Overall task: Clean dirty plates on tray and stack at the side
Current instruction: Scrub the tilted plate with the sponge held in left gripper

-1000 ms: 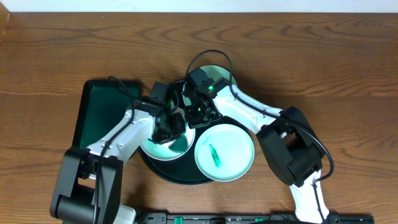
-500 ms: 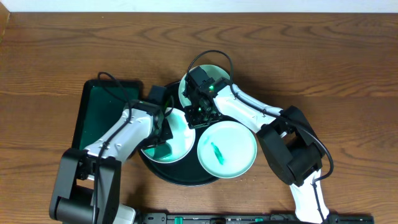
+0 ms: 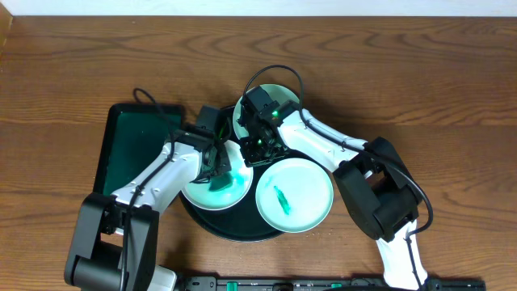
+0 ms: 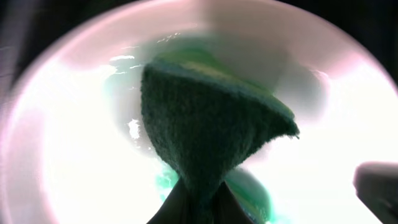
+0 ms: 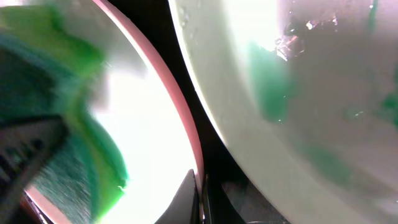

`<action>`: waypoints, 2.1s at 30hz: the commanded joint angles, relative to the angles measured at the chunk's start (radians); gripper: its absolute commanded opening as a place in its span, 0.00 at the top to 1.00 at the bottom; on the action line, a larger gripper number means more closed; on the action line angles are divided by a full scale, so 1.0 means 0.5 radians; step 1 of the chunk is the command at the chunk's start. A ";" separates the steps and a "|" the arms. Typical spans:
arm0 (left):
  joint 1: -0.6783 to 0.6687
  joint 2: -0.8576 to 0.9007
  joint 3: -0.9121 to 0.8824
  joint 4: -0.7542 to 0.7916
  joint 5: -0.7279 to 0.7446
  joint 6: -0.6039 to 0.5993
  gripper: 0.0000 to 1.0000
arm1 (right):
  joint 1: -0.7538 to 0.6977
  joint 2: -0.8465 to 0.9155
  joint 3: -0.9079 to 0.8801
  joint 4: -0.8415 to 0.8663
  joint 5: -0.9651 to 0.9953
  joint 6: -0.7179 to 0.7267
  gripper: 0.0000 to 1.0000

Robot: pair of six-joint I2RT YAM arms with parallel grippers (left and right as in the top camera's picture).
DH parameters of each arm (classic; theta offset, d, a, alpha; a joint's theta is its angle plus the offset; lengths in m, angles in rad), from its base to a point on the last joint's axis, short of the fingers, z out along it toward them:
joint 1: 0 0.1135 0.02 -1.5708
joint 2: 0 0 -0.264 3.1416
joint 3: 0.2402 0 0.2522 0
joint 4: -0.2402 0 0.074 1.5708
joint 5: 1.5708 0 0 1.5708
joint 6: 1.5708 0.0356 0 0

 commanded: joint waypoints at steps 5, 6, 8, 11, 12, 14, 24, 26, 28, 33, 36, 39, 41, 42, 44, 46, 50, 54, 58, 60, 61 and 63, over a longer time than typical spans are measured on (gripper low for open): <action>0.034 0.050 -0.056 -0.236 0.288 -0.002 0.93 | 0.011 0.027 -0.011 0.005 -0.053 -0.003 0.99; 0.034 0.050 -0.056 -0.227 0.518 0.134 0.93 | 0.011 0.027 -0.011 0.005 -0.053 -0.003 0.99; 0.034 0.050 -0.056 -0.204 1.048 0.467 0.93 | 0.011 0.026 -0.011 0.005 -0.053 -0.003 0.99; 0.034 0.050 -0.056 -0.133 1.303 0.626 0.93 | 0.011 0.027 -0.011 0.006 -0.053 -0.003 0.99; 0.034 0.050 -0.056 -0.083 1.250 0.626 0.93 | 0.011 0.027 -0.011 0.006 -0.053 -0.003 0.99; 0.034 0.050 -0.056 0.053 1.042 0.605 0.93 | 0.011 0.026 -0.011 0.006 -0.053 -0.003 0.99; 0.034 0.050 -0.056 0.076 -0.793 -0.117 0.93 | 0.011 0.026 -0.011 0.011 -0.053 -0.005 0.99; 0.034 0.050 -0.056 -0.007 -0.854 -0.188 0.93 | 0.011 0.027 -0.011 0.013 -0.053 -0.005 0.99; 0.034 0.050 -0.056 -0.085 -0.719 -0.199 0.93 | 0.011 0.027 -0.011 0.014 -0.053 -0.004 0.99; 0.034 0.050 -0.056 -0.295 0.419 -0.005 0.93 | 0.011 0.027 -0.011 0.023 -0.052 -0.004 0.99; 0.034 0.050 -0.056 -0.237 0.985 0.270 0.93 | 0.011 0.027 -0.011 0.027 -0.053 -0.004 0.99; 0.034 0.050 -0.056 -0.048 1.025 0.284 0.93 | 0.011 0.026 -0.011 0.026 -0.053 -0.004 0.99; 0.034 0.050 -0.056 0.172 1.011 0.282 0.93 | 0.011 0.027 -0.011 0.021 -0.053 -0.004 0.99; 0.034 0.051 -0.056 0.266 0.985 0.272 0.93 | 0.011 0.027 -0.011 0.020 -0.053 -0.004 0.99; 0.034 0.051 -0.056 0.320 0.624 0.221 0.93 | 0.011 0.026 -0.011 0.021 -0.053 -0.005 0.99; 0.034 0.051 -0.056 0.291 0.323 0.220 0.93 | 0.011 0.027 -0.011 0.021 -0.052 -0.005 0.99; 0.040 0.051 -0.037 0.057 -0.412 -0.013 0.93 | 0.011 0.027 -0.011 0.021 -0.044 -0.005 0.99; 0.040 0.051 0.069 -0.262 -0.517 -0.014 0.93 | 0.011 0.027 -0.011 0.022 -0.045 -0.005 0.99; 0.040 0.050 0.231 -0.547 -0.478 -0.013 0.93 | 0.011 0.027 -0.011 0.023 -0.044 -0.005 0.99; 0.040 0.050 0.413 -0.743 -0.401 -0.011 0.93 | 0.011 0.027 -0.011 0.023 -0.044 -0.012 0.99; 0.040 0.050 0.502 -0.822 -0.384 -0.009 0.93 | 0.011 0.027 -0.011 0.022 -0.044 -0.013 0.99; 0.040 0.049 0.761 -1.024 -0.356 0.008 0.93 | 0.012 0.026 -0.011 0.016 -0.042 -0.027 0.99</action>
